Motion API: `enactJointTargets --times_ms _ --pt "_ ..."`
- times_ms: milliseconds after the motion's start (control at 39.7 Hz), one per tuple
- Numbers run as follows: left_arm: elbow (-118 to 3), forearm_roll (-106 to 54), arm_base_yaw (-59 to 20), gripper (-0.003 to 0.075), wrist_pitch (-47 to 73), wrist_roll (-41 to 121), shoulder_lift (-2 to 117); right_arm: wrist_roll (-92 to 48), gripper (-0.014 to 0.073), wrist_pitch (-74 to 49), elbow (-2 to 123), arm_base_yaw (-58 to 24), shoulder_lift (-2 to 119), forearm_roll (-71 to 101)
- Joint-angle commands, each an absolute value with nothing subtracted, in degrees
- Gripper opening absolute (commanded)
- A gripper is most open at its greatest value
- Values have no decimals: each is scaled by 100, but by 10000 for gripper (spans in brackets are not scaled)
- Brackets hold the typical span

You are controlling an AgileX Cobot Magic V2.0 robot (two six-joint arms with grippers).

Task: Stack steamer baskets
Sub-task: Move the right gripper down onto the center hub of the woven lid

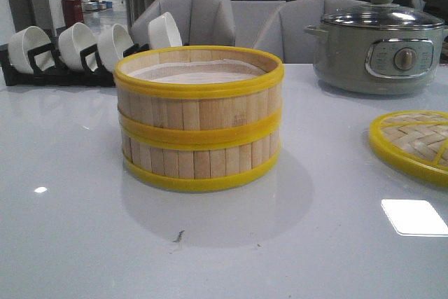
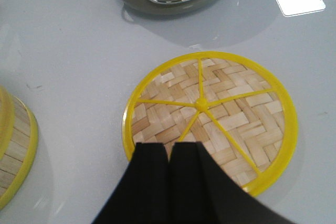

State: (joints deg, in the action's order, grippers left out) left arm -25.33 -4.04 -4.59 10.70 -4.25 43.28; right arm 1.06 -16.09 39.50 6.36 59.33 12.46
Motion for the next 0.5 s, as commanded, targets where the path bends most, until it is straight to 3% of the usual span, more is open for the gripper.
enactJointTargets --times_ms 0,151,327,478 --pt "-2695 -445 -448 85 572 -448 4320 86 57 -1390 4184 618 5876 1250" --pt "-2695 -445 -448 85 749 -448 4320 75 76 -1491 4237 618 5902 1144" --pt "-2695 -445 -448 85 904 -448 4320 -248 281 -2084 4767 618 6380 978" --pt "-2695 -409 -448 85 904 -448 4320 -255 305 -2590 5384 618 7087 978"
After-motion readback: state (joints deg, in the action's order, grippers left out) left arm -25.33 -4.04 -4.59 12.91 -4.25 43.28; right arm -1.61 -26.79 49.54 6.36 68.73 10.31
